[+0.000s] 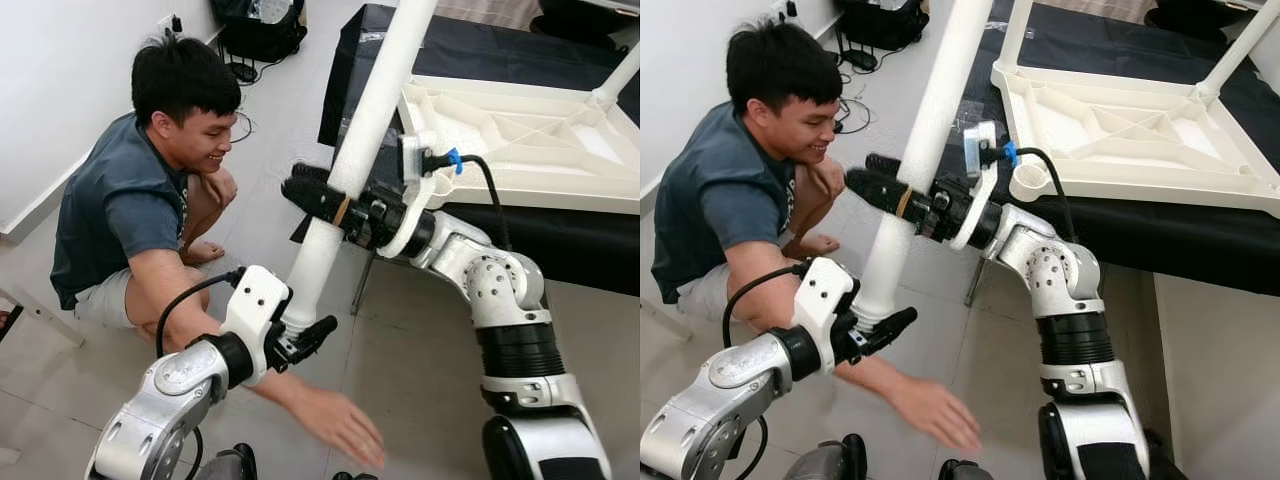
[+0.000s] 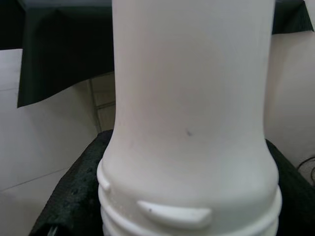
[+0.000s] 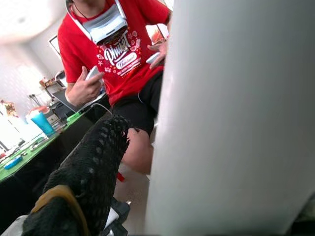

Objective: Building children table

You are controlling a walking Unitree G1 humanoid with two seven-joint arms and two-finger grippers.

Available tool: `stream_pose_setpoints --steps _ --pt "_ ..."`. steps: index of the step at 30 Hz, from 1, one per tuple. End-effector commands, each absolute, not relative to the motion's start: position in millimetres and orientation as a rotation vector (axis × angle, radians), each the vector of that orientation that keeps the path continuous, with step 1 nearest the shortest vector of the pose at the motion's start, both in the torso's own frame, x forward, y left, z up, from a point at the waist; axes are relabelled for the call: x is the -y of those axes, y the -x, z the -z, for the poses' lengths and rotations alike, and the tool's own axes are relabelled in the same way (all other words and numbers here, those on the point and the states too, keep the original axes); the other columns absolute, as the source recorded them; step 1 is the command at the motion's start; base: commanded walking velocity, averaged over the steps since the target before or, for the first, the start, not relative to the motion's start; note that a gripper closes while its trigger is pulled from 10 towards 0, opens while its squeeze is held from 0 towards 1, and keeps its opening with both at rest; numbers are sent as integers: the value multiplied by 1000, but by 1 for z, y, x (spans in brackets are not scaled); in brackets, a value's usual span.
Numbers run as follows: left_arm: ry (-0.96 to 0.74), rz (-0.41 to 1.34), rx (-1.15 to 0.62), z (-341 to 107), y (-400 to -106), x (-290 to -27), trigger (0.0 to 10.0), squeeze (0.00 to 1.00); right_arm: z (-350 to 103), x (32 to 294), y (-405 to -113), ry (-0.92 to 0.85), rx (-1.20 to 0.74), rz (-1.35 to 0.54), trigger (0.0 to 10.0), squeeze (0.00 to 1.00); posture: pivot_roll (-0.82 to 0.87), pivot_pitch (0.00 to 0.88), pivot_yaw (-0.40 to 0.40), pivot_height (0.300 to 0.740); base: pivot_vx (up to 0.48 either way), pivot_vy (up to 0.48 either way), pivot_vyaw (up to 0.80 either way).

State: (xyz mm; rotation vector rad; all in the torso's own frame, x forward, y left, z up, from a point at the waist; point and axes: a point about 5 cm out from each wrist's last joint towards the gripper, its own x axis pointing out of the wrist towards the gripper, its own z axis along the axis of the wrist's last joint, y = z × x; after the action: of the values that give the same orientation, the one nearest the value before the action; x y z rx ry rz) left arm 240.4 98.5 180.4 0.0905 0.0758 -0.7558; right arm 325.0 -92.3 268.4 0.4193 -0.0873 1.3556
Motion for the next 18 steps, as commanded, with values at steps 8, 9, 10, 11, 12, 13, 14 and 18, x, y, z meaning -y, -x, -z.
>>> stream_pose_setpoints --steps 8,9,10,11,12,13,14,18 --pt "-106 827 -100 -177 -227 -93 10000 0 -259 91 -323 -379 38 -1373 10000 0 111 200 -111 740 0 0 0" --pt "-106 827 -100 -177 -227 -93 10000 0 -259 91 -323 -379 38 -1373 10000 0 111 200 -111 740 0 0 0" --pt "-111 828 -100 -176 -226 -93 10000 0 -258 91 -323 -377 36 -1378 10000 0 110 198 -112 740 0 0 0" --pt "-114 826 -101 -176 -227 -94 10000 0 -258 91 -322 -379 31 -1387 8000 0 110 198 -112 740 0 0 0" --pt "-114 826 -101 -176 -227 -94 10000 0 -258 91 -322 -379 31 -1387 8000 0 110 198 -112 740 0 0 0" --pt "-116 826 -102 -176 -227 -94 10000 0 -258 90 -322 -377 28 -1393 7137 0 110 198 -112 740 0 0 0" --pt "-120 824 -105 -176 -228 -96 10000 0 -257 90 -321 -381 24 -1402 471 0 108 199 -113 740 0 0 0" --pt "-117 825 -106 -176 -228 -98 10000 0 -258 89 -320 -383 26 -1406 0 0 109 200 -112 740 0 0 0"
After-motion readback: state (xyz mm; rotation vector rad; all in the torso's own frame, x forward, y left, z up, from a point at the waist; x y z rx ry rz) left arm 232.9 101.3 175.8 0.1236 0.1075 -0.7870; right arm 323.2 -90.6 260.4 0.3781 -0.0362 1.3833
